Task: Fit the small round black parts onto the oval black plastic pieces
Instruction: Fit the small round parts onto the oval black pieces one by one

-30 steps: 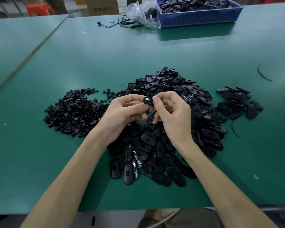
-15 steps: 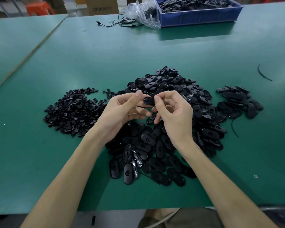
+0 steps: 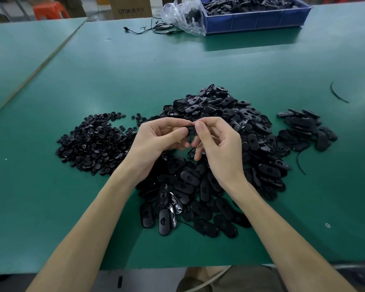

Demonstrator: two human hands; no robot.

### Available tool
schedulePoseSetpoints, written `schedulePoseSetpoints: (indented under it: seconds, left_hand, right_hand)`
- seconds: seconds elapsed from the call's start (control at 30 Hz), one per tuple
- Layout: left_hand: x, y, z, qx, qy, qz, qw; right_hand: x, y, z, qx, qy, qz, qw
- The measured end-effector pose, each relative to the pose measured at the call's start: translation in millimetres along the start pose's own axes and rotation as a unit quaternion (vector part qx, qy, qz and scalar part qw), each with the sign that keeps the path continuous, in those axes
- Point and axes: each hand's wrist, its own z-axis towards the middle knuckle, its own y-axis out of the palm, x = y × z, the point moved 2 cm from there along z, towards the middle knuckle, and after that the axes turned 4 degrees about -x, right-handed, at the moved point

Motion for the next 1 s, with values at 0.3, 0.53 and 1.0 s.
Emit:
schedulePoseSetpoints:
  seconds: [0.3,0.53,1.0]
  left_hand:
    - [-4.4,-4.8,0.1,0.017,0.036,0.057,0.998]
    - [-2.6,0.4,0.6,0.008,0.076,0.069,0.995]
    - [-3.9,0.8,1.8,0.013,-0.009,-0.045,0.999]
  right_hand:
    - [-3.1,2.3,-0.6,-0.026,-0.005,0.009,1.000]
    - [-2.0,3.0,-0.9,-0.016,-0.008,0.005,1.000]
    - [0.1,1.7,-0.4,-0.013,-0.002,-0.002,1.000]
